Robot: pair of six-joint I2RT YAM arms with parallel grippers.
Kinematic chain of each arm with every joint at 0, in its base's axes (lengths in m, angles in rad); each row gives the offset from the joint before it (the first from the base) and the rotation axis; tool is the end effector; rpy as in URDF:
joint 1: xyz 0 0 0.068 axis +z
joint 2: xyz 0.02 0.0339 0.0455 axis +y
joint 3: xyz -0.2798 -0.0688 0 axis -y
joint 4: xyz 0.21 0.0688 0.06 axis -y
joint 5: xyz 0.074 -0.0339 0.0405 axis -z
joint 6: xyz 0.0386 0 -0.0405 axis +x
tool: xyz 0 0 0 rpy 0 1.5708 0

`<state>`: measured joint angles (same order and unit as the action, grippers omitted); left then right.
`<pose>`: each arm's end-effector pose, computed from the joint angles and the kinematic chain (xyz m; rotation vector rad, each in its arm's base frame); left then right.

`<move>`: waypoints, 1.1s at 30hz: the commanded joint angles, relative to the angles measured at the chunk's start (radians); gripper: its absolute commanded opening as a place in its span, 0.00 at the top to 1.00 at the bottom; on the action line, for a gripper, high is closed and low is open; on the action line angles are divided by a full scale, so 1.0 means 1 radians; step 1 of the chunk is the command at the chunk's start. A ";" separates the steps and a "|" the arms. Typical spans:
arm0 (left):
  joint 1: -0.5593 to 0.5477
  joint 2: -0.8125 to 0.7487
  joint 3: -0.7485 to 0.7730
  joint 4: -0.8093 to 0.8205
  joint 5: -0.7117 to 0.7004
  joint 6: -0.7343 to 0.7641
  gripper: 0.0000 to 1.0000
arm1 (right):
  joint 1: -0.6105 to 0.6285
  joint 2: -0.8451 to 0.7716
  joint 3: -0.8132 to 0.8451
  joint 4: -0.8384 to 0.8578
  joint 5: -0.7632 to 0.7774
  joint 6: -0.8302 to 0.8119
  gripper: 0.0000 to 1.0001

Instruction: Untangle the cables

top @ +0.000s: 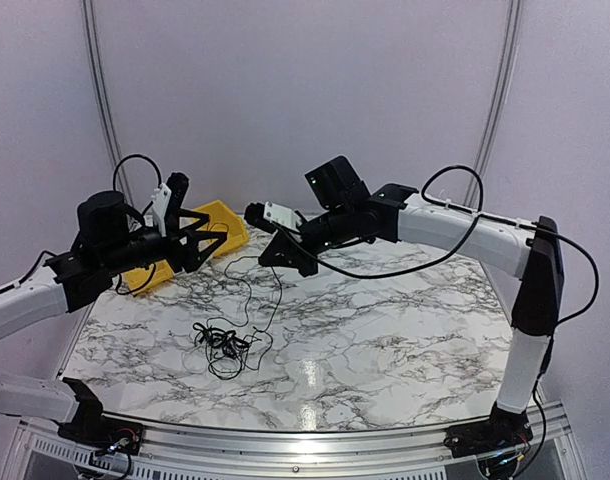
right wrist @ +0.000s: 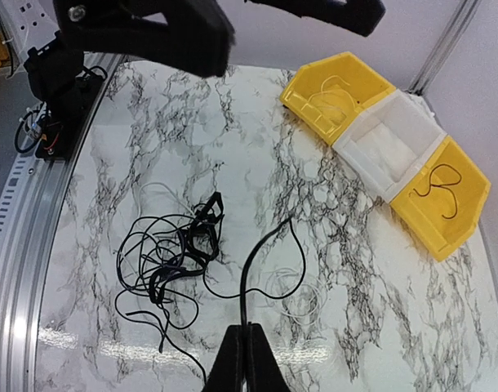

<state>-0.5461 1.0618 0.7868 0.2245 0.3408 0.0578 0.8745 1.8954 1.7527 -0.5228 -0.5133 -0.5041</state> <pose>0.1747 -0.1213 0.3530 0.7421 1.4826 -0.6492 0.2486 0.3269 0.3418 -1.6362 1.5383 0.7741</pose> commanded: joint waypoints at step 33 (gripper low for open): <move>-0.331 0.612 -0.242 0.535 -0.642 -0.492 0.56 | -0.043 -0.255 0.079 -0.019 -0.078 0.033 1.00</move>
<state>-0.8726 1.6516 0.5678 0.7177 -0.2539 -0.3912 0.8574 1.6951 1.6733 -0.4789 -0.5545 -0.4801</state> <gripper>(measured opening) 0.452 0.022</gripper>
